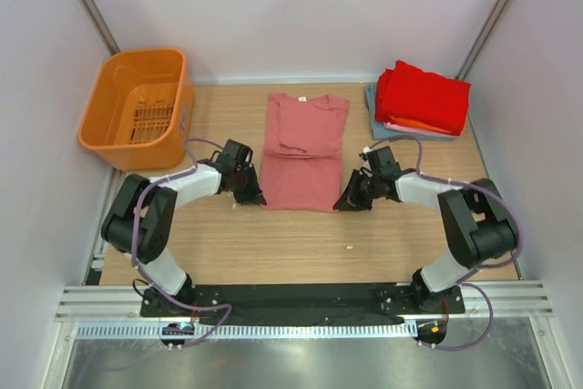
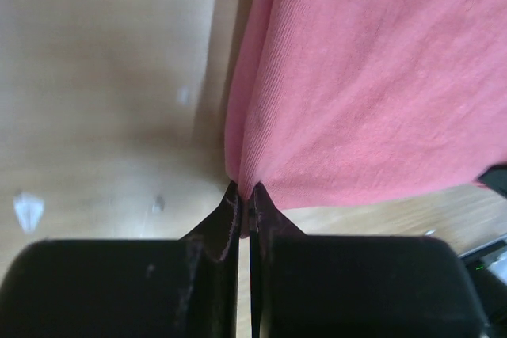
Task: Fold and stack the t-shirts
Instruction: Fold the tshirt
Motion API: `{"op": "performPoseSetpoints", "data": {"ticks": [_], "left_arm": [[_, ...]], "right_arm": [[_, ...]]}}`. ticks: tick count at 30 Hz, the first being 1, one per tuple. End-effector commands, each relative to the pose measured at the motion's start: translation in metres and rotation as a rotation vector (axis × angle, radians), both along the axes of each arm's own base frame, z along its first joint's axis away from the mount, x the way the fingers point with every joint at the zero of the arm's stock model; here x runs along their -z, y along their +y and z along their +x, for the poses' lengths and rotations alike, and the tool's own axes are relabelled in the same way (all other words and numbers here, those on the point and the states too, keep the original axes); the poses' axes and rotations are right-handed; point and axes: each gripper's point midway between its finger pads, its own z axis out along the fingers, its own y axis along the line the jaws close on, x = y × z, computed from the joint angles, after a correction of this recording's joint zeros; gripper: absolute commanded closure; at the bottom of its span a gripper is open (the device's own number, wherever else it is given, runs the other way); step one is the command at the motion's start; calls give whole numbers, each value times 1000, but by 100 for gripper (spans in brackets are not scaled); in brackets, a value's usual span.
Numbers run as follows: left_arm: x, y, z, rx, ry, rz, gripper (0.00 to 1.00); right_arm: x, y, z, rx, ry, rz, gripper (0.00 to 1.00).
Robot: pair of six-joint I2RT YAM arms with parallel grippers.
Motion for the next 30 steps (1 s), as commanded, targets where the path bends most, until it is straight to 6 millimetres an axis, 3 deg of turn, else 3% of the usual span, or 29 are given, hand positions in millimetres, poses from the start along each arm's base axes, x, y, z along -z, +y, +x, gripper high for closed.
{"op": "performPoseSetpoints", "data": {"ticks": [1,4,5,6,7,8,10,11,13,15,16,18,19,20,22,23,26,27,29,30], "left_arm": [[-4,17,-46,5,42,94,100],[-5,27,-73,-8,80,112,99],[-14,29,-76,-13,58,102,98],[-14,33,-86,-12,78,112,93],[-14,36,-93,-10,87,116,68],[-20,38,-97,-4,74,109,53],[-30,45,-109,20,91,128,36],[-41,50,-115,25,75,138,22],[-63,38,-113,56,31,67,17],[-89,42,-119,86,10,69,16],[-116,42,-106,84,-70,75,15],[-138,59,-100,130,-156,163,13],[-158,73,-84,97,-261,237,9],[-164,83,-80,92,-301,282,7],[-176,103,-71,81,-382,370,4],[-179,105,-67,75,-420,372,4],[-175,117,-65,24,-472,389,4],[-176,118,-66,15,-475,385,4],[-182,124,-66,-11,-498,402,4],[-180,127,-66,-28,-503,407,4]], "right_arm": [[-16,-7,-27,20,-12,-46,99],[-25,-15,-46,46,-22,-67,99],[-27,-17,-50,50,-24,-69,97],[-32,-21,-57,56,-25,-74,84],[-34,-24,-60,55,-32,-85,66],[-36,-27,-62,56,-35,-103,40],[-47,-41,-65,76,-62,-169,28],[-53,-44,-64,74,-87,-186,25],[-76,-45,-58,75,-135,-189,25],[-101,-34,-47,44,-205,-158,29],[-107,-29,-43,36,-223,-153,31],[-112,-9,-35,-11,-251,-157,39],[-112,-1,-32,-26,-251,-159,41],[-96,9,-30,-59,-206,-190,46],[-98,34,-22,-115,-230,-205,50],[-89,44,-12,-128,-210,-230,56],[-87,62,9,-130,-250,-265,74],[-72,67,14,-139,-226,-286,78],[-77,79,30,-156,-250,-295,82],[-60,79,32,-171,-209,-337,82]]}}
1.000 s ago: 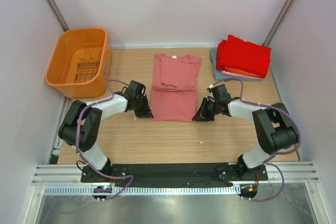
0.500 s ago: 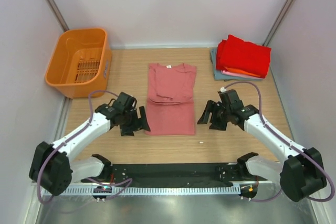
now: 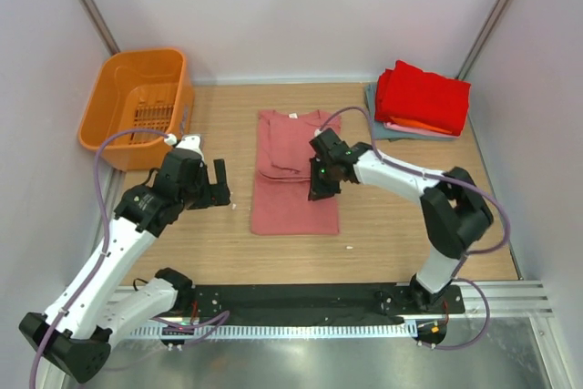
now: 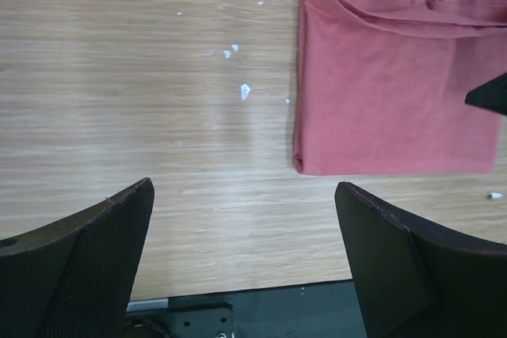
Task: Fold and stack the t-shirts
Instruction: Fold the tshirt
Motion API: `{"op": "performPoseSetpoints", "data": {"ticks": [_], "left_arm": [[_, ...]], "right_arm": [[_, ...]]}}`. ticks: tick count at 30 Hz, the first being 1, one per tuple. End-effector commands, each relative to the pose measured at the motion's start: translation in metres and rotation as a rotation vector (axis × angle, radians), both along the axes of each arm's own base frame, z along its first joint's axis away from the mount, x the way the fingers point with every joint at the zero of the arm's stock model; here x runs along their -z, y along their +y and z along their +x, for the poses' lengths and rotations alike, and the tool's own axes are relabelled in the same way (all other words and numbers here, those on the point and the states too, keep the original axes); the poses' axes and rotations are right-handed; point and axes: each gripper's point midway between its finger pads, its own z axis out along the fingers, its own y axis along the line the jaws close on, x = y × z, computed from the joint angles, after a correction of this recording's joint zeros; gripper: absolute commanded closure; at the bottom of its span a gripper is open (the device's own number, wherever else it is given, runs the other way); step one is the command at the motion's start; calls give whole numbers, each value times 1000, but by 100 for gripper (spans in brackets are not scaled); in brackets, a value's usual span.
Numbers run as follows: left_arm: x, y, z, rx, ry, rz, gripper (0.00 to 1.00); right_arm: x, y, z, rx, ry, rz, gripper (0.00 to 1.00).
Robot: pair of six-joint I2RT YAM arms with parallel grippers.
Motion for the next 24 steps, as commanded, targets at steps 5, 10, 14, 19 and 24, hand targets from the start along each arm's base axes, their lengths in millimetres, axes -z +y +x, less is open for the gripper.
{"op": "performPoseSetpoints", "data": {"ticks": [5,10,14,19,24], "left_arm": [[-5,19,3,-48,-68,57,3],[-3,18,2,-48,-65,56,3],[-2,18,4,-46,-60,58,3],[0,17,4,-43,-52,63,3],[2,4,2,-10,-28,6,3]], "right_arm": [[-11,26,67,-37,-115,-99,83],[4,23,106,-21,-135,-234,83],[-12,19,160,32,-196,-271,83],[-51,18,186,23,-272,-263,81],[-124,-22,156,104,-412,-197,45]]}}
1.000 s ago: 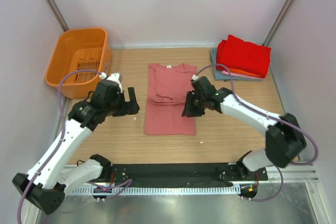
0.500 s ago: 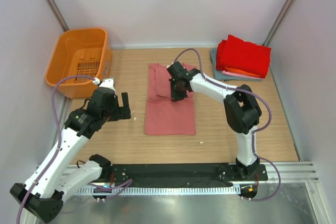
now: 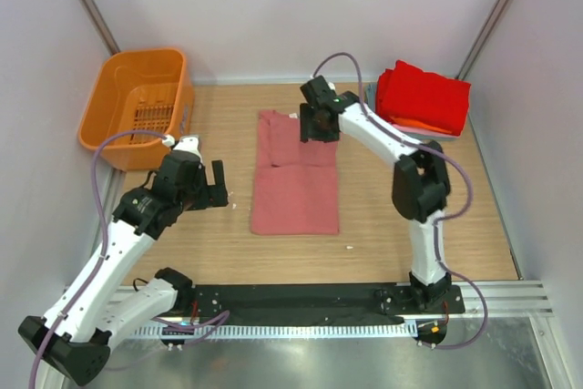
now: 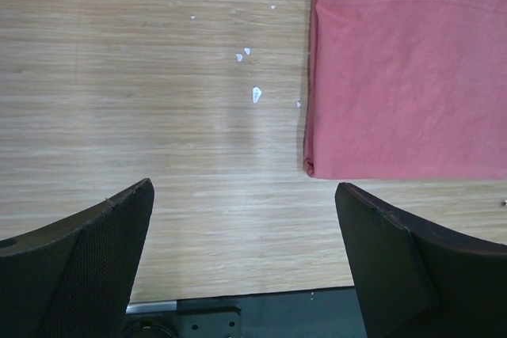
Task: Fold and stack the t-shirts
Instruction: Fold the tshirt
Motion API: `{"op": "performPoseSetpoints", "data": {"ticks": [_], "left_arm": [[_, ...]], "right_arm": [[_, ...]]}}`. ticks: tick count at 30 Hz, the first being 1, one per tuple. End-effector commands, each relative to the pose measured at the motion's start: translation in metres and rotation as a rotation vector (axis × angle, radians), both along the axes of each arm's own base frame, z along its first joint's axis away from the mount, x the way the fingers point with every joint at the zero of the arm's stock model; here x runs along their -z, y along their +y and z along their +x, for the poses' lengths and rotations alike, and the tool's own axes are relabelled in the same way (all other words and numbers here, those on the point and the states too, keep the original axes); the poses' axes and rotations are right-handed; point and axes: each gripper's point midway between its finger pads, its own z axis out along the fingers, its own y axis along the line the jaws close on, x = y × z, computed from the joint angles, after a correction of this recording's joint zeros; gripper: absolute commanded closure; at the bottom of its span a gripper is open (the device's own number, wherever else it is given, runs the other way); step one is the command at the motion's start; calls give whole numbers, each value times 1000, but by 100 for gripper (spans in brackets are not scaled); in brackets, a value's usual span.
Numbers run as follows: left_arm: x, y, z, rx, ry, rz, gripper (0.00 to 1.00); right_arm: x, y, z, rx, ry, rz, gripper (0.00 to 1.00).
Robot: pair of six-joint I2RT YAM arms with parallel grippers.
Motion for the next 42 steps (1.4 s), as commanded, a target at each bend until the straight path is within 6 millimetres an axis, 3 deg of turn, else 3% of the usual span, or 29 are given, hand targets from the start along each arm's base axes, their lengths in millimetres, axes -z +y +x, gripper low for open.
{"op": "performPoseSetpoints", "data": {"ticks": [1,2,3,4,5,7,8,10,14,18,27,33,42], "left_arm": [[3,-15,3,33,25,-57,3],[6,-29,-1,74,61,-113,3],[8,-38,0,76,75,-162,3],[11,-45,1,80,92,-196,3],[25,-50,-2,81,129,-216,3],[30,-68,0,86,141,-316,3],[47,-71,-6,87,181,-333,3],[68,-77,-8,62,207,-382,4],[93,-84,-12,45,254,-433,5],[117,-87,-15,31,282,-452,7],[155,-81,-18,-17,345,-413,10],[168,-82,-20,-35,367,-420,12],[177,-92,-21,-20,392,-430,28]], "right_arm": [[-95,-30,-34,19,-169,100,33],[-69,-40,-52,27,-127,108,28],[-93,-43,-71,8,-153,194,20],[-89,-45,-85,16,-134,232,17],[-59,-50,-108,10,-61,232,16],[-61,-46,-143,-31,-14,336,16],[-34,-51,-165,-10,50,354,16],[-15,-59,-201,-13,96,406,16],[9,-71,-235,17,124,449,16],[35,-71,-250,21,162,488,21],[69,-66,-247,40,203,496,35],[79,-61,-244,35,216,498,43],[78,-54,-240,13,220,517,59]]}}
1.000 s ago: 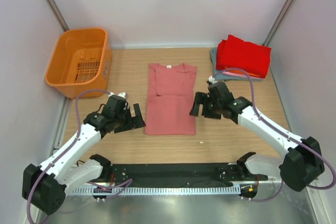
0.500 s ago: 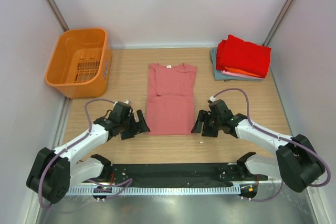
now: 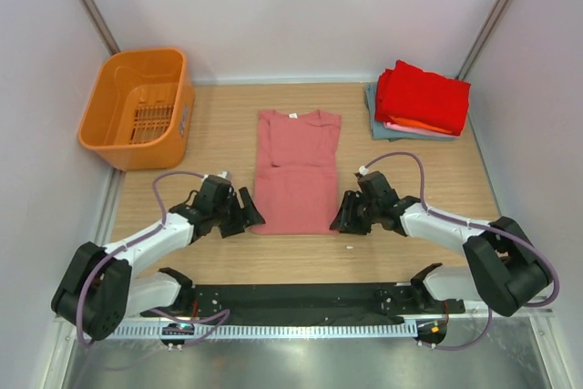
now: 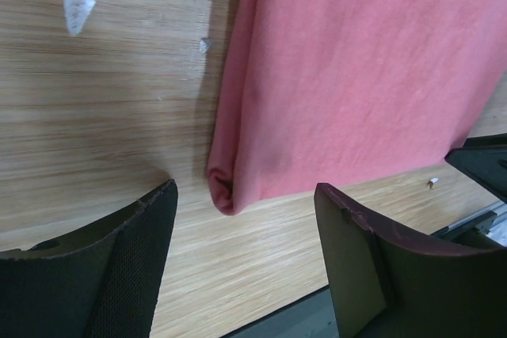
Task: Fold and stack the t-shirts
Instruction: Fold the tshirt
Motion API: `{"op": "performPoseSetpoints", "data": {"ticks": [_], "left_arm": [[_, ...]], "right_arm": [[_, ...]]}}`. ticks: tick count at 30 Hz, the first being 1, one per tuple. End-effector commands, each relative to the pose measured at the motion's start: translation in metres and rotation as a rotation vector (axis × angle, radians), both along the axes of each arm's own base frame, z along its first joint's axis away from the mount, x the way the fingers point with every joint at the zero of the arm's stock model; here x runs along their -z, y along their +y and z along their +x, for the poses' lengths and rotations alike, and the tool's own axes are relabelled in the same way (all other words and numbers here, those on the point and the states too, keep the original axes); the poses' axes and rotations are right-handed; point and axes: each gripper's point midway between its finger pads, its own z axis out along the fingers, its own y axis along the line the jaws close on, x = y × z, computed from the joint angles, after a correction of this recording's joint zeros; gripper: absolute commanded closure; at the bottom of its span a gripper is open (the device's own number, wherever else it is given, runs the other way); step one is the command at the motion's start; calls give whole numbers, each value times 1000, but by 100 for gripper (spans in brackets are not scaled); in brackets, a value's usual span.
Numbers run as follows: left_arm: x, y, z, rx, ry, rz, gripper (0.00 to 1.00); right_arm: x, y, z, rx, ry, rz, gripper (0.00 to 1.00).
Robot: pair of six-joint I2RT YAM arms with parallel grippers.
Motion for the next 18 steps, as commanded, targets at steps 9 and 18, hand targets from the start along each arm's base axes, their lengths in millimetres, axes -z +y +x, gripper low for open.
{"op": "performPoseSetpoints", "data": {"ticks": [9,18], "left_arm": [[27,-7,-15,27,76,33,58],[23,-12,-18,32,67,31,100]], "right_arm": [[-5,10,7,-19,-26,36,78],[-10,8,0,-29,-15,35,99]]}}
